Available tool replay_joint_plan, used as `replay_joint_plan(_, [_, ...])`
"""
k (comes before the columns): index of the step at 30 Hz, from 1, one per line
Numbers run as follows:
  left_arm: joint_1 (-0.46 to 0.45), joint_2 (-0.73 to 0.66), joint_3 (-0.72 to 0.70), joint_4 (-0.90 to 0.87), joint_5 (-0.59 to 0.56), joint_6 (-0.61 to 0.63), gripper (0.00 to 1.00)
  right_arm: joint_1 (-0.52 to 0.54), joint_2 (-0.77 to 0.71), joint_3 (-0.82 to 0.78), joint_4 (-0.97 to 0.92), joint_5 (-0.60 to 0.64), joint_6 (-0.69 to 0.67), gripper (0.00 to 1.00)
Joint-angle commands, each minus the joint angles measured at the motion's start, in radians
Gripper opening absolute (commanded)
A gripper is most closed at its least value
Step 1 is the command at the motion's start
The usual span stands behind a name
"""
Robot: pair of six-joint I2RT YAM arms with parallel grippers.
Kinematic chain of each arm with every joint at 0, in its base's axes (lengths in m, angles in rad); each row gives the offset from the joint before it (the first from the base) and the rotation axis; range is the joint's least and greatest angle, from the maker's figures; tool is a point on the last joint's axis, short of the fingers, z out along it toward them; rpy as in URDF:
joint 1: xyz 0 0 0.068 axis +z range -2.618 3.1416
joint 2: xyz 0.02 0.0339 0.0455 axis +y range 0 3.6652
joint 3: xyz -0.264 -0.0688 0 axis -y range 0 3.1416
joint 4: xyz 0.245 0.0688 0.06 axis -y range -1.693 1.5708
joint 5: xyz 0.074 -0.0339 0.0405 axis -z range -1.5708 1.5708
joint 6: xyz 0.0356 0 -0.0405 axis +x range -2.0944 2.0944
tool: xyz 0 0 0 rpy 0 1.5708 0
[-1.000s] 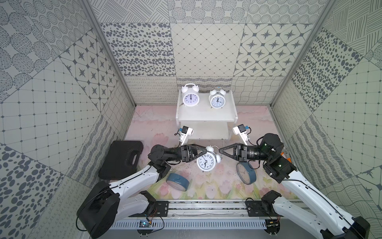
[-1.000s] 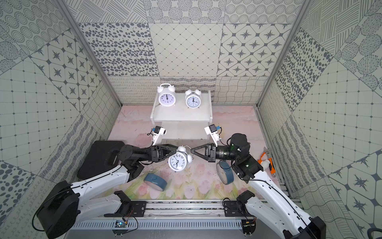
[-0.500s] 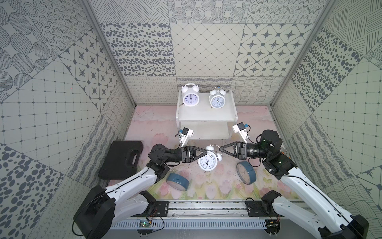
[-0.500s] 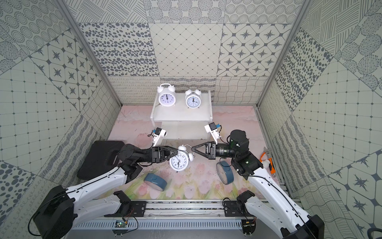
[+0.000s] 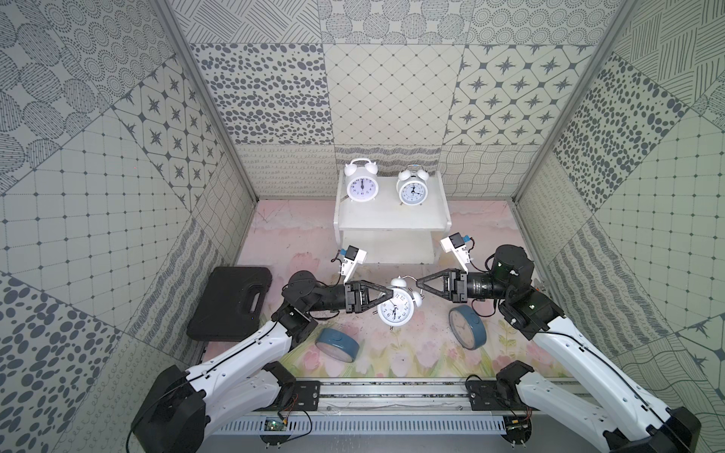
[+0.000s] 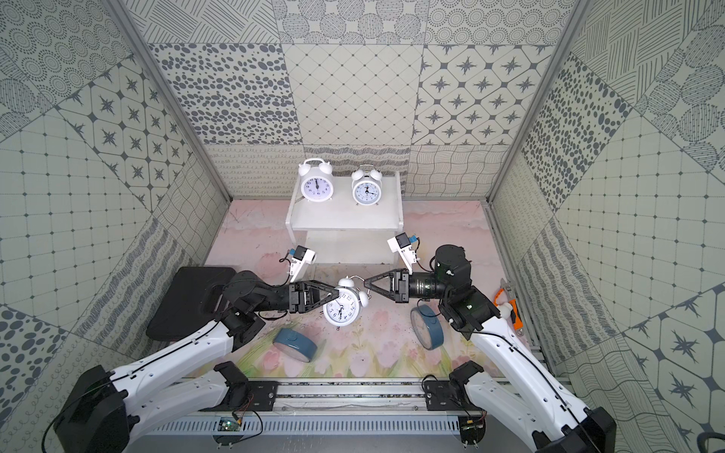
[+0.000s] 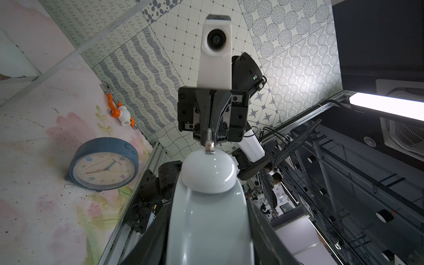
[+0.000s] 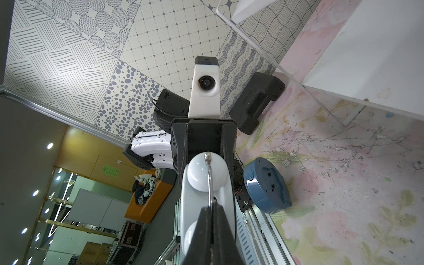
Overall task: Place the alarm clocks on the shelf by style
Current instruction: Place the alarm on the shelf.
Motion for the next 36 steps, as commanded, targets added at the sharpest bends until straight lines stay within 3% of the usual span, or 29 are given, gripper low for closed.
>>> replay_joint_plan(1, [-0.005, -0.005, 0.015, -0.028, -0.017, 0.063, 0.41, -0.008, -0.033, 0.048, 0.025, 0.069, -0.029, 0.0])
replay_joint_plan(5, [-0.005, -0.01, 0.012, -0.022, -0.073, 0.063, 0.37, 0.011, -0.084, 0.06, -0.075, 0.2, -0.094, 0.48])
replay_joint_plan(7, [-0.005, -0.011, 0.008, -0.015, -0.119, 0.059, 0.36, 0.027, -0.137, 0.035, -0.074, 0.283, -0.095, 0.63])
replay_joint_plan(8, [-0.005, -0.013, 0.002, -0.001, -0.15, 0.049, 0.36, 0.039, -0.165, 0.016, -0.065, 0.322, -0.088, 0.8])
replay_joint_plan(14, [-0.006, -0.01, -0.037, 0.155, -0.279, -0.014, 0.35, 0.187, -0.222, -0.112, 0.075, 0.485, -0.009, 0.86])
replay_joint_plan(19, [-0.006, 0.013, -0.046, 0.247, -0.319, -0.052, 0.34, 0.313, -0.218, -0.168, 0.156, 0.603, 0.005, 0.91])
replay_joint_plan(26, [-0.005, 0.037, -0.049, 0.316, -0.318, -0.089, 0.33, 0.34, -0.182, -0.221, 0.218, 0.634, 0.061, 0.96])
replay_joint_plan(36, [-0.006, 0.033, -0.049, 0.335, -0.309, -0.106, 0.33, 0.349, -0.081, -0.2, 0.288, 0.599, 0.082, 0.91])
